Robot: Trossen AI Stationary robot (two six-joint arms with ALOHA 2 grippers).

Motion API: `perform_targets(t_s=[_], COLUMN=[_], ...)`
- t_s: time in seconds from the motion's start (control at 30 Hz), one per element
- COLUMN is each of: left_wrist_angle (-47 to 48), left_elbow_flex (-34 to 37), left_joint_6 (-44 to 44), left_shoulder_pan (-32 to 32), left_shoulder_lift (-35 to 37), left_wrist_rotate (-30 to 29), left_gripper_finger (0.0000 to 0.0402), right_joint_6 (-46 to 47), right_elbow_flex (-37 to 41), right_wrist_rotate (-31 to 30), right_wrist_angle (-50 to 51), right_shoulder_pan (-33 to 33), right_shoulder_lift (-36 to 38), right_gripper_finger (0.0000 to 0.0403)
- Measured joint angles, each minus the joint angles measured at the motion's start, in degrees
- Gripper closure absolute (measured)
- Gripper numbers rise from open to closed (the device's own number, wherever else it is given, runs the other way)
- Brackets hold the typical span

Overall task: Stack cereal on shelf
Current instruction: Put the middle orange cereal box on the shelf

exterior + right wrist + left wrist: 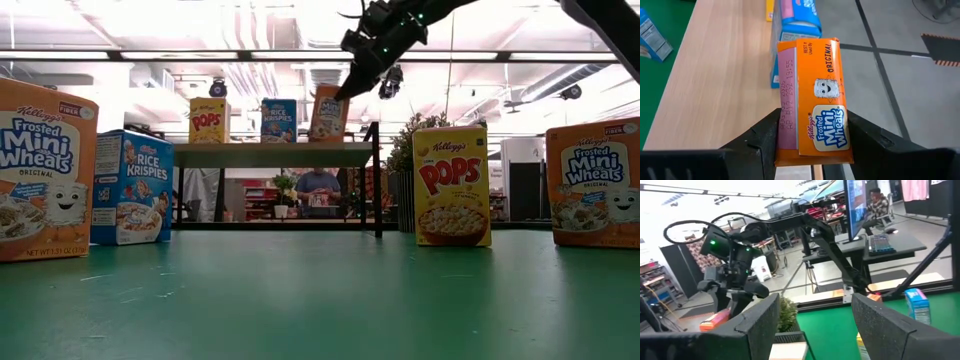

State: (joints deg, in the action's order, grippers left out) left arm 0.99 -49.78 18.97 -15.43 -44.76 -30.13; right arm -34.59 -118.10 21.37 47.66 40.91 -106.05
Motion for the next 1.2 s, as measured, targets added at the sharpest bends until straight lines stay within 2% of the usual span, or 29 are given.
perform_targets(t_s=[0.8, 1.2], left_wrist_angle=[0.4, 0.4], left_elbow_flex=[0.0, 0.0], left_joint_6=[0.9, 1.1], left_shoulder_pan=[0.3, 0.3], left_shoulder_lift=[0.3, 0.2], left_wrist_rotate=[0.0, 0.0], left_gripper_finger=[0.0170, 0.0170], right_joint_6=[1.6, 0.5], right_elbow_flex=[-1.4, -1.4], right_wrist_rotate=[-0.4, -0.4], right_wrist_angle=[2.8, 2.8], right_shoulder_pan=[-0.2, -0.8], right_shoulder_lift=[-2.8, -2.8], right_gripper_finger=[0.0228, 0.0176])
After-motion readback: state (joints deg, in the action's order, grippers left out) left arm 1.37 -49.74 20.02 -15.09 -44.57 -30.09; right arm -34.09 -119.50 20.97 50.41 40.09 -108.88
